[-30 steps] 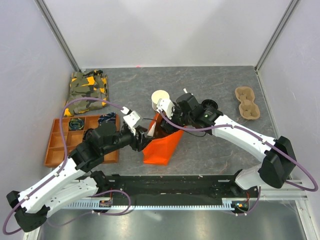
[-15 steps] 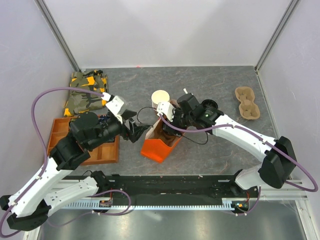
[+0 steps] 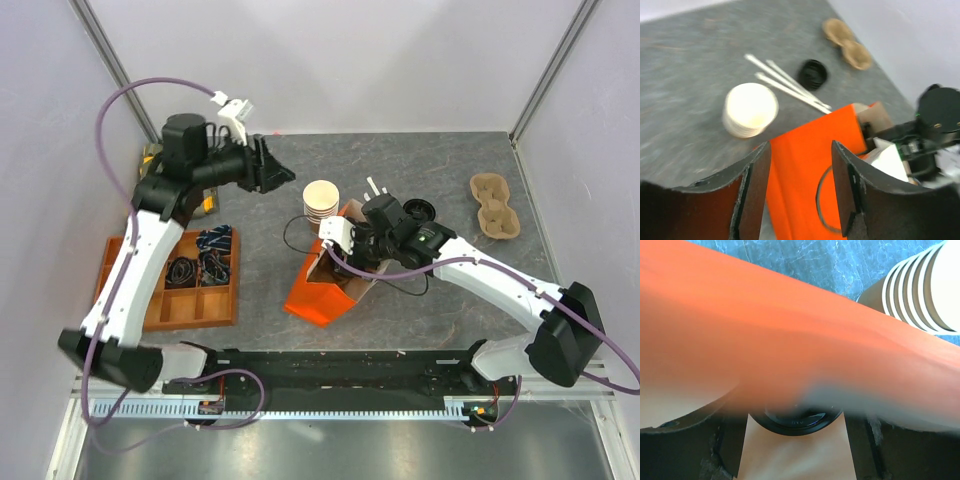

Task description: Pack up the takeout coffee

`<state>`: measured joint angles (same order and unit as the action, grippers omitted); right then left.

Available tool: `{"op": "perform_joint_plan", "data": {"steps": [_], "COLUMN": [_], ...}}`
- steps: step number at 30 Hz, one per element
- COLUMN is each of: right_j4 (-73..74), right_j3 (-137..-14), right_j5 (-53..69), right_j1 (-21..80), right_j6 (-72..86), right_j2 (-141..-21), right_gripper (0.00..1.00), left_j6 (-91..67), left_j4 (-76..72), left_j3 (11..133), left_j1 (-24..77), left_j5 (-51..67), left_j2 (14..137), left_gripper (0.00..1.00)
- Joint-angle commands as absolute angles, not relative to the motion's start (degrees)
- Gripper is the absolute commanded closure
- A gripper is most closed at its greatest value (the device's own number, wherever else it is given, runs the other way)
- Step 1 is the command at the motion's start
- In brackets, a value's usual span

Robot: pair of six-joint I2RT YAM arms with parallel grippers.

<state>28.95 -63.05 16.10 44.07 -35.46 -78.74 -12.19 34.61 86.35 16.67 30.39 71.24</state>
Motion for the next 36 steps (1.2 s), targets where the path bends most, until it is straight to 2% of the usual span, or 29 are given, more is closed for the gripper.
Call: {"op": "perform_joint_plan", "data": {"steps": [1, 5, 11, 21, 29, 32, 33, 35, 36], "right_j4": [26.37, 25.58, 25.31, 25.66, 26.46, 26.63, 26.72, 26.89, 27.07], "right_j3": [-61.96, -61.79, -61.70, -61.96, -63.19, -63.63, -63.63, -63.90, -63.98], "right_j5": [18.28, 18.28, 18.63, 19.60, 19.16, 18.72, 18.63, 18.46, 18.46], "right_j1": [43.95, 43.95, 43.95, 43.95, 44.03, 43.95, 43.95, 43.95, 43.95], "right_j6": [-38.93, -39.72, -40.87, -43.94, -44.56, -44.47, -44.21, -43.95, -43.77], "right_j2": [-76.46, -76.47, -76.55, -76.99, -77.70, -77.78, -77.78, -77.69, -77.43], "right_gripper": [0.51, 0.51, 0.51, 0.51, 0.51, 0.51, 0.51, 0.51, 0.51], "left_j6": [-12.66, -9.59, -6.96, -2.90, 1.93, 2.46, 2.55, 2.46, 2.29], "left_j4": [38.75, 40.51, 46.39, 53.69, 58.27, 59.41, 59.41, 59.07, 58.71], "left_j3": [93.76, 96.41, 102.03, 112.57, 111.18, 109.52, 108.55, 107.23, 105.40], "left_j1": [16.96, 19.77, 26.01, 32.87, 35.42, 35.33, 35.33, 35.25, 35.16], "left_j5": [49.38, 50.01, 44.31, 33.93, 30.07, 27.43, 27.51, 27.68, 28.21], "left_j2": [77.95, 81.64, 88.58, 97.03, 97.65, 97.38, 97.21, 96.07, 95.54], "left_gripper": [0.40, 0.36, 0.34, 0.44, 0.48, 0.62, 0.71, 0.81, 0.91]}}
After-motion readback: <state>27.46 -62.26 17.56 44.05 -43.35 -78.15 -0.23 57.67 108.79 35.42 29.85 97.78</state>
